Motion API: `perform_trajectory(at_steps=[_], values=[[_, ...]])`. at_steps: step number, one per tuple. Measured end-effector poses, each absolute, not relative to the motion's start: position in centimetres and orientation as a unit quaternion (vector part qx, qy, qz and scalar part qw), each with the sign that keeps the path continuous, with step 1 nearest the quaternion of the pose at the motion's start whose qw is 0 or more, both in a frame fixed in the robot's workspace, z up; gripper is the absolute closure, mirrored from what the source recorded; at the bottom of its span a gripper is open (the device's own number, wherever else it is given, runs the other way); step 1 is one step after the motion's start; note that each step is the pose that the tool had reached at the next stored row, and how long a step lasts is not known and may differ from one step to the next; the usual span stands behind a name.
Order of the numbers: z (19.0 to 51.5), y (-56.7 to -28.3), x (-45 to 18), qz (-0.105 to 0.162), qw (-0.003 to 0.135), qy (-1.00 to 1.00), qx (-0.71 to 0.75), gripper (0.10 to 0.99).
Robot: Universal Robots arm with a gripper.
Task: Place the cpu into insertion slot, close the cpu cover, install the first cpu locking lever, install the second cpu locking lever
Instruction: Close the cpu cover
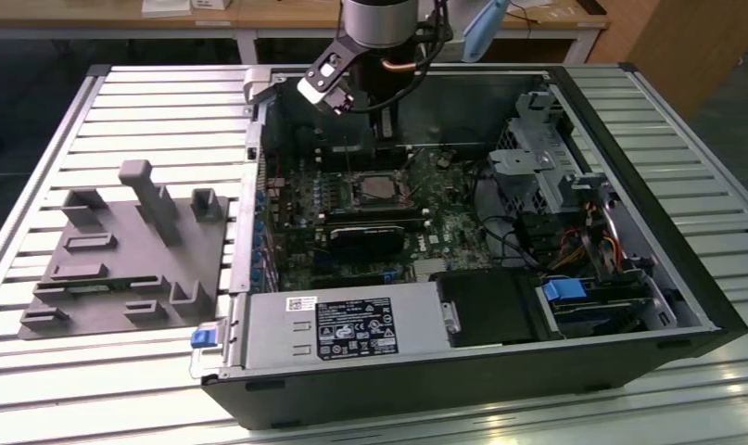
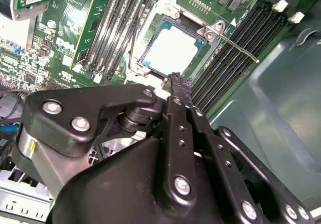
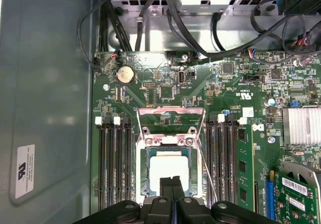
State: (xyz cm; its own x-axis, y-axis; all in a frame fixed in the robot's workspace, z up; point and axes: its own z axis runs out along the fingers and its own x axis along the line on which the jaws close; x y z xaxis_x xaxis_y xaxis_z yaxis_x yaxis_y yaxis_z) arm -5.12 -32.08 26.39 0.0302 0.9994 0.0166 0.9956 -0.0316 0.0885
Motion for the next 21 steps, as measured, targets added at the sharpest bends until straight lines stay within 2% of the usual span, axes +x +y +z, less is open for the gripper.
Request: perform_trajectory(at_steps=[21], values=[[27.2,-32.08,-4.66,0.037,0.026,0.695,0.717,0.984]])
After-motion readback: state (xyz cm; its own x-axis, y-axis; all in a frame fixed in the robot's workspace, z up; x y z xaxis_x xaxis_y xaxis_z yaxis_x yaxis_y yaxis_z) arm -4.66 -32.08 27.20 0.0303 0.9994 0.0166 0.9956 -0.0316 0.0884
